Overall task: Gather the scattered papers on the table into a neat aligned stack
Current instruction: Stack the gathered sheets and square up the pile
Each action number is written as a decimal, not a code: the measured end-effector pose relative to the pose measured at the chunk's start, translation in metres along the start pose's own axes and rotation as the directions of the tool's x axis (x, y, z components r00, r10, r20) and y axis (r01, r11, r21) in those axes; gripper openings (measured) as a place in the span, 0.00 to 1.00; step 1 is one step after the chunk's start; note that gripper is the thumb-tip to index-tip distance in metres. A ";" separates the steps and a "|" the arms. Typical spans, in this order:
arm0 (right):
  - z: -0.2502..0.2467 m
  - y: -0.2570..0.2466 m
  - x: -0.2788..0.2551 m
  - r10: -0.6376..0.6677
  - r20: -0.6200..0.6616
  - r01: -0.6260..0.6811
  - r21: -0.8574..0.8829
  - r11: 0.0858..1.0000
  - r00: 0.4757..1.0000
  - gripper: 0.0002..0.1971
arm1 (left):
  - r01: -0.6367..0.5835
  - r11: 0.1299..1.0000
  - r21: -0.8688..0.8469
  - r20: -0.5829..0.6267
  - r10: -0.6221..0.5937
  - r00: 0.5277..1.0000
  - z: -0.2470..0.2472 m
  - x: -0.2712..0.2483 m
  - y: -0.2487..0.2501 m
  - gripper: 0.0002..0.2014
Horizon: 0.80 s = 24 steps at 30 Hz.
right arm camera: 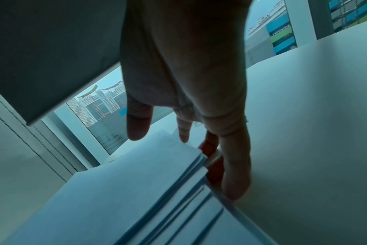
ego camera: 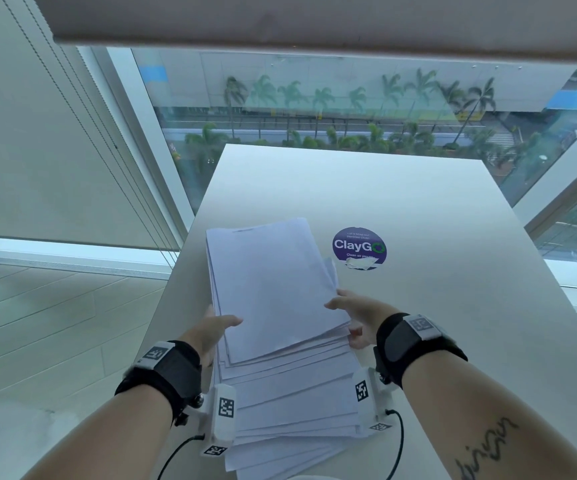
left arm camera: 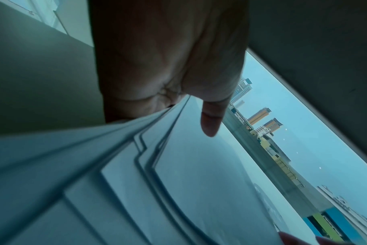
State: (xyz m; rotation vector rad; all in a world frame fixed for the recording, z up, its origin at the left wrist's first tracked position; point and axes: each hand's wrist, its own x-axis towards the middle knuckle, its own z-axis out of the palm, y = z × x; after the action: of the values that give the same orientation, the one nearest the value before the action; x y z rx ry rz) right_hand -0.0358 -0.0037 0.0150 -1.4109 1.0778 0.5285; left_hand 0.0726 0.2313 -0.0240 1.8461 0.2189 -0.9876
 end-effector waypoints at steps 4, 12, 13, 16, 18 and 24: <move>-0.001 0.003 0.008 0.048 -0.082 -0.043 0.064 0.997 0.995 0.28 | -0.003 1.000 0.011 -0.209 0.005 0.978 0.004 0.003 -0.003 0.35; 0.003 -0.005 0.005 -0.056 0.001 0.055 -0.151 0.987 0.998 0.36 | 0.028 0.997 0.072 -0.124 -0.019 0.992 0.011 0.001 0.004 0.41; 0.002 -0.006 0.004 -0.059 0.007 0.060 -0.157 0.986 0.998 0.36 | 0.017 0.998 0.063 -0.100 -0.010 0.995 0.010 0.000 0.004 0.41; 0.000 -0.010 0.007 -0.046 -0.014 0.043 -0.145 0.989 0.999 0.33 | 0.000 1.000 0.005 -0.080 0.000 0.997 0.004 0.001 0.001 0.39; 0.000 -0.013 0.010 -0.019 -0.082 0.013 -0.069 0.998 0.996 0.29 | 0.016 1.000 -0.016 -0.144 -0.018 0.989 0.000 0.005 0.000 0.31; 0.005 -0.028 0.018 -0.078 -0.193 0.070 -0.048 0.996 0.978 0.21 | -0.012 0.998 -0.054 -0.306 -0.005 0.952 0.000 0.015 0.010 0.31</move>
State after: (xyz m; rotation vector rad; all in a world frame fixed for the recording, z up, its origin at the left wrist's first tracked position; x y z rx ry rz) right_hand -0.0027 -0.0082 0.0139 -1.5569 1.1704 0.3656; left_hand 0.0883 0.2225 -0.0274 1.9418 0.4260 -0.6804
